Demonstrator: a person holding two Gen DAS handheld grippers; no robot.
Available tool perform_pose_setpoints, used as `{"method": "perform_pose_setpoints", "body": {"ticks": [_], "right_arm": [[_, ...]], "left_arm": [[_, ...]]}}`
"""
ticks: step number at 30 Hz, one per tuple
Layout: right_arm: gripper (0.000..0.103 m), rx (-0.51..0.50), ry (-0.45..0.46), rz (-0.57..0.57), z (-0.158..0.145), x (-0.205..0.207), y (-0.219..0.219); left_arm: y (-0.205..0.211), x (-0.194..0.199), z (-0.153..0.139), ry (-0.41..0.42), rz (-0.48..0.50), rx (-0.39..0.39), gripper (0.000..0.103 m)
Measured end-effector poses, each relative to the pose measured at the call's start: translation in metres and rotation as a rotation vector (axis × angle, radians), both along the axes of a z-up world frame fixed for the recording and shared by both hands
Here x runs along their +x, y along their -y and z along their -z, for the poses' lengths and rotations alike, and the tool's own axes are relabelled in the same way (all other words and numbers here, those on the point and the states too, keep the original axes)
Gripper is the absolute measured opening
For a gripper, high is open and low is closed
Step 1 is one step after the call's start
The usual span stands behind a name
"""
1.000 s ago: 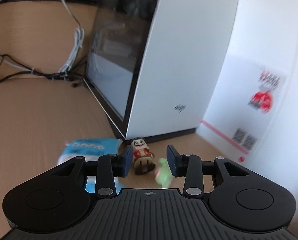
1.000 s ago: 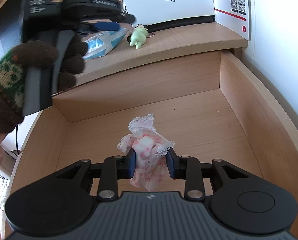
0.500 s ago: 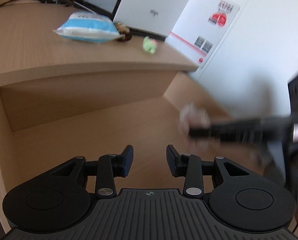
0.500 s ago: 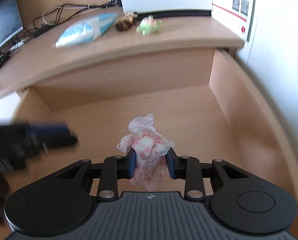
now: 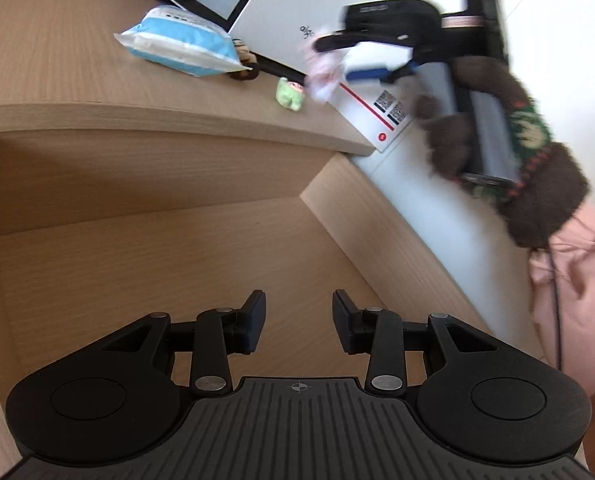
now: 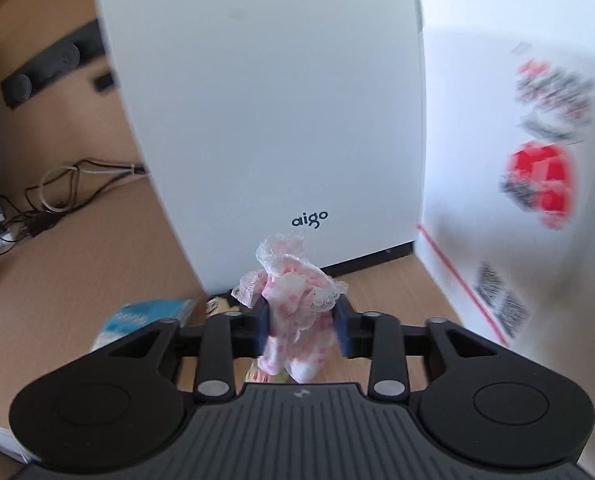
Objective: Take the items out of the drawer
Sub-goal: 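Carry the green figure and pink cloth up and release them on the desk top, then grasp the pink-and-teal toy with the right tool while the left tool lowers into the drawer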
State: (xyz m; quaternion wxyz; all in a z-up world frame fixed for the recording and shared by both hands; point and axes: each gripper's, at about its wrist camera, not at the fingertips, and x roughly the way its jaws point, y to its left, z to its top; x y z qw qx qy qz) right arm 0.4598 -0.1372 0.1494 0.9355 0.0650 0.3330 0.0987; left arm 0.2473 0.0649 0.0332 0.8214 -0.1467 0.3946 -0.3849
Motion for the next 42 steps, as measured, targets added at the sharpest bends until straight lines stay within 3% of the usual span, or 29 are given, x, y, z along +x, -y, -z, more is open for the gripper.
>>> {"method": "perform_pose_setpoints", "body": {"ticks": [1,5,9,12,17,21,26,30,35,38,42], "right_arm": [[0.068,-0.010,-0.018,0.031,0.006,0.008,0.000],[0.069,-0.020,-0.031,0.045,0.009,0.002,0.010],[0.084,-0.070,-0.092,0.021,0.001,-0.040,0.016],[0.087,-0.122,-0.232,-0.065,0.017,-0.092,0.015],[0.087,-0.230,-0.528,-0.178,0.077,-0.171,0.009],[0.087,-0.241,-0.713,-0.210,0.112,-0.214,0.014],[0.085,-0.179,-0.890,-0.218,0.149,-0.237,0.024],[0.059,-0.199,-0.797,-0.266,0.143,-0.244,0.013],[0.058,-0.110,-0.550,-0.292,0.110,-0.243,0.012],[0.058,-0.049,-0.453,-0.255,0.105,-0.238,0.025],[0.058,-0.070,-0.356,-0.165,0.117,-0.229,0.043]], "left_arm": [[0.000,0.000,0.000,-0.001,0.003,-0.004,0.040],[0.000,0.000,0.000,-0.009,0.022,-0.009,0.040],[-0.002,0.000,0.001,-0.014,0.026,-0.013,0.040],[-0.005,-0.001,0.000,-0.009,0.012,-0.031,0.040],[-0.005,0.004,0.003,-0.035,0.006,-0.033,0.040],[-0.006,0.008,0.005,-0.063,-0.004,-0.037,0.040],[-0.010,0.008,0.003,-0.056,-0.022,-0.044,0.040],[-0.006,0.006,0.001,-0.036,-0.017,-0.013,0.040],[0.005,-0.003,-0.003,0.007,0.056,0.060,0.040],[0.018,-0.018,-0.005,0.021,0.164,0.119,0.040],[0.055,-0.046,0.000,-0.018,0.360,0.232,0.040]]}}
